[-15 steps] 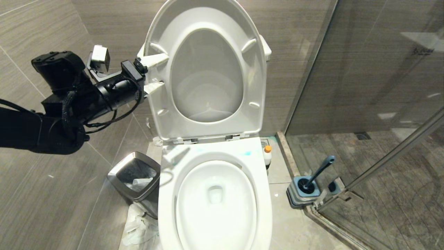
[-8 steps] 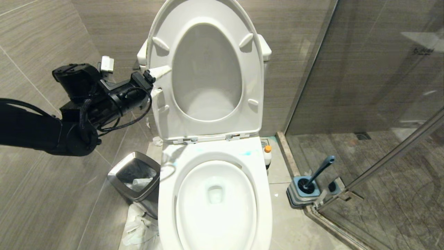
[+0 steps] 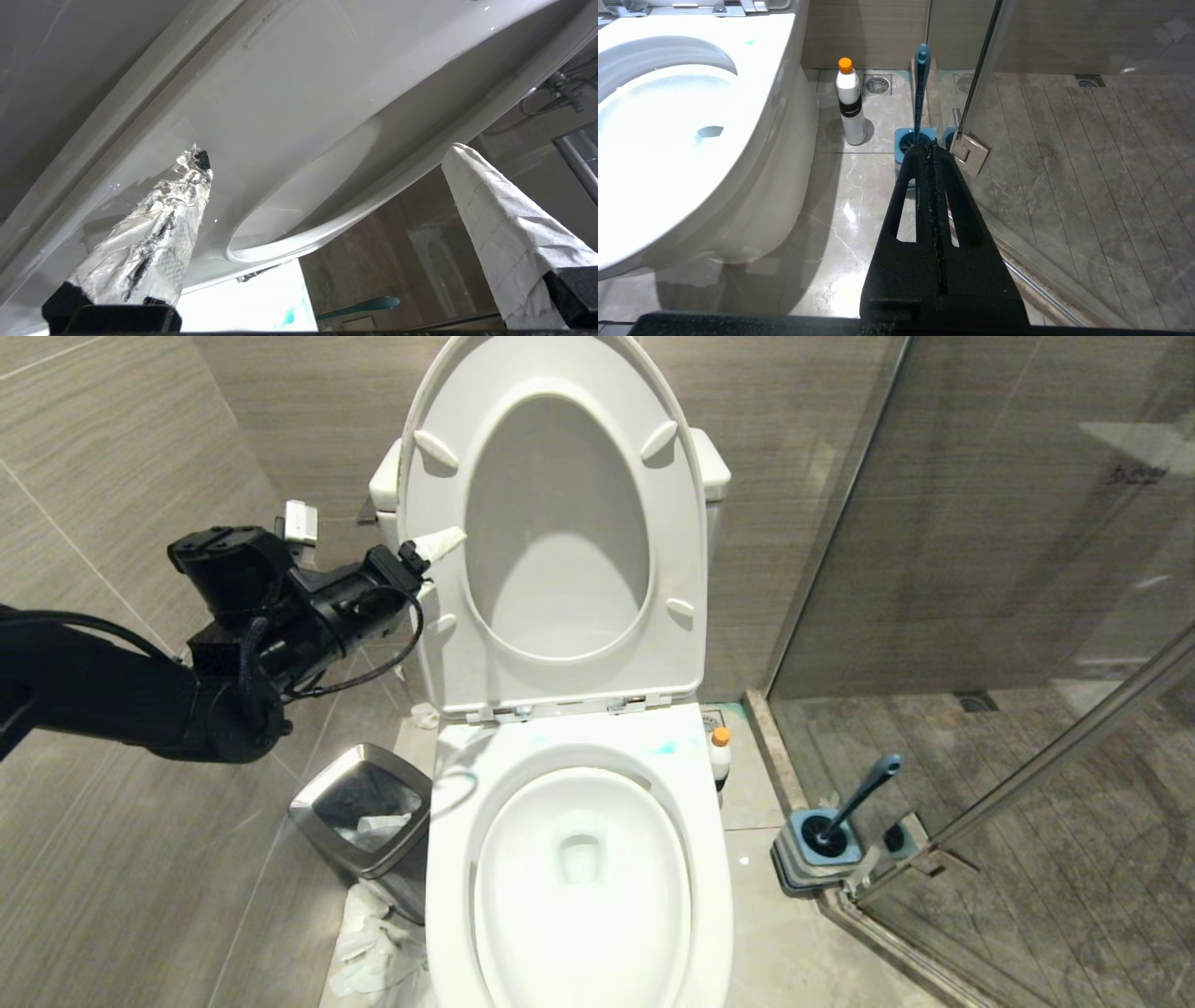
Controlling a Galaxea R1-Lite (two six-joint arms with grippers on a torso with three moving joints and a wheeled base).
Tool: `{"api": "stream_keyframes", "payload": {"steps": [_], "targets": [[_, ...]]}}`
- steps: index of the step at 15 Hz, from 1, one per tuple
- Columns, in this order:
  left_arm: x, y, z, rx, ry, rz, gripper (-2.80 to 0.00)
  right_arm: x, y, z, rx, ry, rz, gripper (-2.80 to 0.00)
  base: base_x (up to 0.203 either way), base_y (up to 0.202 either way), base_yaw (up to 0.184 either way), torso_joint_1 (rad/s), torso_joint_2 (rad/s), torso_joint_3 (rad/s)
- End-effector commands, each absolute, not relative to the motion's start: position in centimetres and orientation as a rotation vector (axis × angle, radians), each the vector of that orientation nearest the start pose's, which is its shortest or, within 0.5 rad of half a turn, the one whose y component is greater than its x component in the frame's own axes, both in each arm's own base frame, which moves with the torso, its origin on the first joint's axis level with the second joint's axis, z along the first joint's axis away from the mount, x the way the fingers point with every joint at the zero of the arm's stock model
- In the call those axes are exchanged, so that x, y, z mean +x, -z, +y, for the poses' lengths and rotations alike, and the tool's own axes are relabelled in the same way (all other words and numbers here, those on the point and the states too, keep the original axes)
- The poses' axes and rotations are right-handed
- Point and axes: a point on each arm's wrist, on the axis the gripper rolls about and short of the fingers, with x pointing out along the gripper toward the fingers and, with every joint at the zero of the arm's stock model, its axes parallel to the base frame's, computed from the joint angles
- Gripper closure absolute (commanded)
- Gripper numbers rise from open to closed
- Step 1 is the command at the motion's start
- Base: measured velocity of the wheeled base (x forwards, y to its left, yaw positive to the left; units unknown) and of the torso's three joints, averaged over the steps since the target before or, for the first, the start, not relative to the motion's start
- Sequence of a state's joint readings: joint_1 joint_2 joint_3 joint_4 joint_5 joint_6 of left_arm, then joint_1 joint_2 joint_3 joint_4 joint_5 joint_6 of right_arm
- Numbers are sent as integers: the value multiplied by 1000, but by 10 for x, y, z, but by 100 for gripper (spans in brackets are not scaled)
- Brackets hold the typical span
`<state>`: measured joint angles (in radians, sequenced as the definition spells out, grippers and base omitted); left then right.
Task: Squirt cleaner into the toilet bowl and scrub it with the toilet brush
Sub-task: Use the left hand to lift the toilet lid slightly, then pour in the cleaning agent
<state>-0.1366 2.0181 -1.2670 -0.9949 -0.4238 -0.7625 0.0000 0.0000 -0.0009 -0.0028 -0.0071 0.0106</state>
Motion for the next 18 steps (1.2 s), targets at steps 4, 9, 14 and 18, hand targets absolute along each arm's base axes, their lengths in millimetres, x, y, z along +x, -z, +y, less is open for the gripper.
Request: {"api": "stream_keyframes", "payload": {"steps": [4,9,14,18], "targets": [[390,-249,-63,-732,629,-55,-280,-23,-76,0,11,8,-5,0,0,0,0,0,0,0],[345,-293,-58,-937,629,87,-280,-23,-76,0,11,8,-5,0,0,0,0,0,0,0],[316,-304,-53,-886,566,205,-280,-23,-76,0,11,8,-3,0,0,0,0,0,0,0],[305,-315,-47,-633,566,100,0,-23,-76,0,11,8,-4,0,0,0,0,0,0,0]]}}
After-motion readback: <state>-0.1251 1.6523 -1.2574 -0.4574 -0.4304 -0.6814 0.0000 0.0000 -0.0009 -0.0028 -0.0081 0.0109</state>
